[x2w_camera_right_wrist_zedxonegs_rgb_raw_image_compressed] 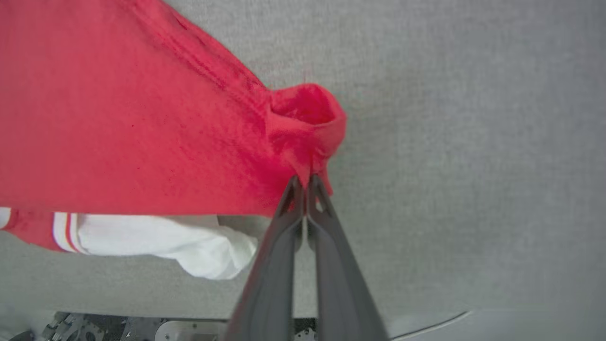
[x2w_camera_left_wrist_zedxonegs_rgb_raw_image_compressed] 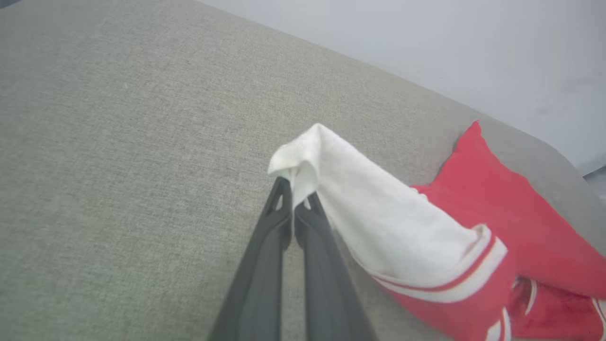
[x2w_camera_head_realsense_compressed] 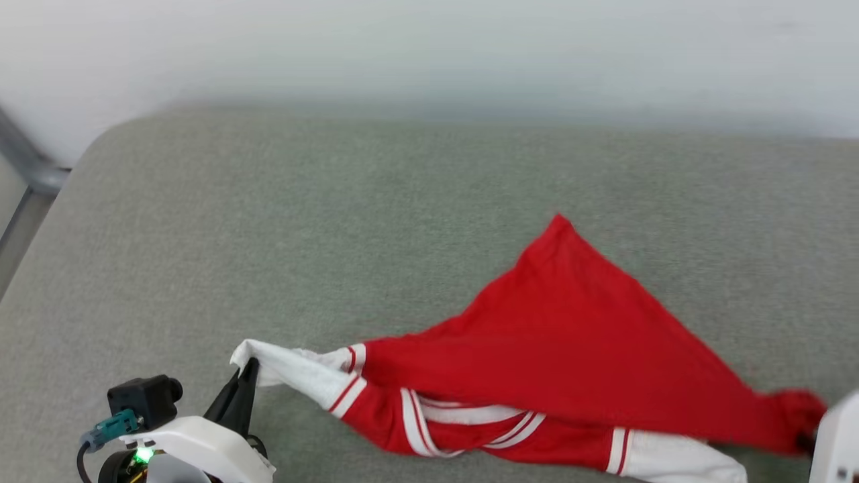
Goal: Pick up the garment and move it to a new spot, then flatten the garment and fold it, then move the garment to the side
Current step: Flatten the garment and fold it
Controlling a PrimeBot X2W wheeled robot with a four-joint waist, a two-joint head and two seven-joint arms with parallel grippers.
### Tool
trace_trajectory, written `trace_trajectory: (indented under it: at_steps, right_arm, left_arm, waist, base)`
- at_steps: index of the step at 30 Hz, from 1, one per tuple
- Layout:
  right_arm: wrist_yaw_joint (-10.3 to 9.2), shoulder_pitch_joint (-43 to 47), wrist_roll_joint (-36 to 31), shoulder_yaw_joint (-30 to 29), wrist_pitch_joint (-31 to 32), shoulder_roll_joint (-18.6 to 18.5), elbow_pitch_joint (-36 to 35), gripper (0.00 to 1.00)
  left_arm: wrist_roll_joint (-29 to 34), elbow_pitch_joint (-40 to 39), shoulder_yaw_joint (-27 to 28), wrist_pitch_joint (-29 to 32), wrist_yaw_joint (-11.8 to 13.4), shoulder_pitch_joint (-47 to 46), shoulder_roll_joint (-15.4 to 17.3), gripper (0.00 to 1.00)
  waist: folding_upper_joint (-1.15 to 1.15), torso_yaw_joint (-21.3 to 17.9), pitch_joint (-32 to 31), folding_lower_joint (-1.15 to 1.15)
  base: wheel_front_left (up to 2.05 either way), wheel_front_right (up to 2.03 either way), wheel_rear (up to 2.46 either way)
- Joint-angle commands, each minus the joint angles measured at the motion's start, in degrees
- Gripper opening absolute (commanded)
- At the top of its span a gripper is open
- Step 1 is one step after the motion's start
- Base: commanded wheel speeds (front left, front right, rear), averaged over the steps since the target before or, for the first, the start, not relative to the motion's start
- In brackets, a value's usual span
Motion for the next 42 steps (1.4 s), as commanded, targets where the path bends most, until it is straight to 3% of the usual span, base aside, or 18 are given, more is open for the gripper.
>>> trace_trajectory:
  at_steps: [1, 7, 8, 9, 12, 16, 20, 26, 29, 32, 42]
  right_arm:
    - [-0.06, 3.8, 0.0, -1.0, -0.1, 1.6, -1.6, 0.0]
    - [-0.06, 16.0, 2.4, -4.4, -3.1, 6.1, -3.6, 0.0]
    - [-0.06, 17.6, 2.8, -4.4, -4.0, 6.3, -3.2, 0.33]
    - [-0.06, 18.5, 4.1, -4.6, -5.4, 6.4, -2.7, 1.0]
    - [-0.04, 19.7, 7.4, -4.2, -12.5, 6.5, -0.3, 1.0]
    - [-0.06, 18.2, 9.5, -2.0, -26.5, 6.4, 1.2, 1.0]
    - [-0.04, 14.4, 7.0, -0.3, -39.3, 6.4, 2.5, 1.0]
    - [-0.04, 5.1, 5.5, 3.9, -47.0, 6.5, 8.9, 1.0]
    - [-0.04, -1.0, 5.7, 6.7, -46.1, 5.3, 13.3, 1.0]
    - [-0.04, -6.3, 6.0, 9.8, -41.4, 3.4, 18.0, 1.0]
    - [-0.04, -22.3, 3.8, 20.1, -17.6, -2.5, 24.8, 1.0]
  left_arm:
    - [-0.3, -0.2, 0.1, 0.1, 0.4, 0.8, 0.3, 0.0]
    - [-0.7, 0.0, -0.3, 0.9, 1.0, 2.3, 0.6, 0.0]
    - [-0.8, 0.0, -0.5, 1.1, 1.2, 2.6, 0.6, 0.0]
    - [-0.9, 0.0, -0.6, 1.3, 1.3, 2.8, 0.6, 0.0]
    - [-1.2, 0.2, -0.8, 1.8, 1.5, 3.5, 0.7, 0.0]
    - [-1.4, 0.3, -1.2, 2.5, 2.1, 3.7, 0.3, 0.0]
    - [-1.1, 0.7, -1.5, 2.4, 1.7, 2.8, 0.0, 0.0]
    - [0.2, 0.6, -2.1, 2.3, 0.5, -0.2, -0.8, 0.0]
    - [0.8, 0.5, -2.4, 2.4, 0.1, -2.1, -1.4, 0.0]
    - [1.7, 0.4, -2.8, 2.2, -0.7, -4.0, -2.0, 0.0]
    - [4.1, 0.1, -3.9, 1.1, -3.4, -9.5, -4.1, 0.0]
  waist:
    - [0.0, -1.9, -1.9, 0.01]
    - [0.0, -3.1, -3.8, 0.01]
    - [0.0, -3.3, -4.3, 0.01]
    - [0.0, -3.4, -4.7, 0.01]
    - [0.0, -3.9, -5.6, 0.01]
    - [0.0, -4.0, -6.0, 0.01]
    - [0.0, -3.8, -6.0, 0.01]
    - [0.0, -2.5, -3.7, 0.01]
    - [0.0, -1.5, -2.3, 0.01]
    - [0.0, 0.0, -0.6, 0.01]
    - [0.0, 4.9, 6.4, 0.01]
  base:
    - [0.0, 0.0, 0.0]
    - [0.0, 0.0, 0.0]
    - [0.0, 0.0, 0.0]
    - [0.0, 0.0, 0.0]
    - [0.0, 0.0, 0.0]
    - [0.0, 0.0, 0.0]
    - [0.0, 0.0, 0.0]
    - [0.0, 0.0, 0.0]
    - [0.0, 0.0, 0.0]
    - [0.0, 0.0, 0.0]
    - [0.0, 0.0, 0.0]
